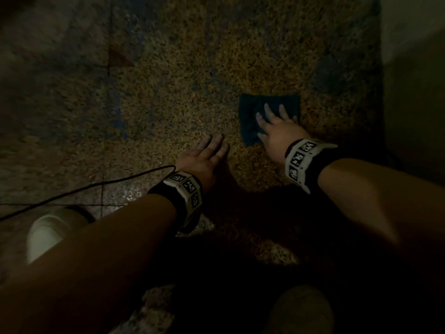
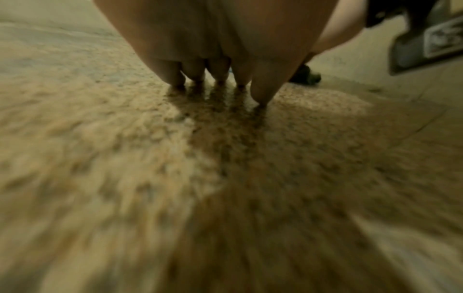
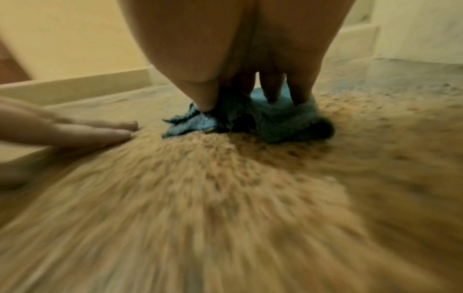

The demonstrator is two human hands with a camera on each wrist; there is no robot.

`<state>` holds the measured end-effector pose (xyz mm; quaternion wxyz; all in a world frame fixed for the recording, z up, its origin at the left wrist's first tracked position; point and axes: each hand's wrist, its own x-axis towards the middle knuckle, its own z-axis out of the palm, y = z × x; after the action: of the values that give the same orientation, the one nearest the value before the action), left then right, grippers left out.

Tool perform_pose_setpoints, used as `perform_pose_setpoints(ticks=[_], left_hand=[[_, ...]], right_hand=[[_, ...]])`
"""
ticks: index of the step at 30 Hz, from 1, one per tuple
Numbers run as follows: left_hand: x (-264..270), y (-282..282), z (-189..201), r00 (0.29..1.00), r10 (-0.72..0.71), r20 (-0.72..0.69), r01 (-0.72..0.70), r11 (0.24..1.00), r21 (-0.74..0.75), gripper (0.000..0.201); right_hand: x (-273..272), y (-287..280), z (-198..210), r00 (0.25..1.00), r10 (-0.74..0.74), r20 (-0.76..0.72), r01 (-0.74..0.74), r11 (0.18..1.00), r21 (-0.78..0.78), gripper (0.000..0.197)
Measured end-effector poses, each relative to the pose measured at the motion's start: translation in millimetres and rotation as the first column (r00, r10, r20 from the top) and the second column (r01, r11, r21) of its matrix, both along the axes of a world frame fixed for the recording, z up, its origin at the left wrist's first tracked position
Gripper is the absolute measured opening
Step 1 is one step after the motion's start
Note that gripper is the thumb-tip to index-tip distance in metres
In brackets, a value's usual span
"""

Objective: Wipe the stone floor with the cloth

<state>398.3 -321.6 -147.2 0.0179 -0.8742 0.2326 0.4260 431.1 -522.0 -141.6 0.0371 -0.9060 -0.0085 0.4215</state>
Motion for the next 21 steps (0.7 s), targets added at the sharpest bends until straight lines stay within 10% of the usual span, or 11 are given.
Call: perform_pose_setpoints(ticks=[8, 21], left_hand=[[-12, 22, -2, 0.964, 0.261, 0.04, -0.262, 0.965, 0.029, 0.078], [-4, 18, 4, 0.976, 0.219, 0.024, -0.22, 0.973, 0.069, 0.081]], right_hand=[[-49, 8, 5, 0.985, 0.174, -0.009, -0.174, 0.984, -0.023, 0.055], [21, 54, 5, 0.998, 0.04, 0.055, -0.042, 0.999, 0.029, 0.054]])
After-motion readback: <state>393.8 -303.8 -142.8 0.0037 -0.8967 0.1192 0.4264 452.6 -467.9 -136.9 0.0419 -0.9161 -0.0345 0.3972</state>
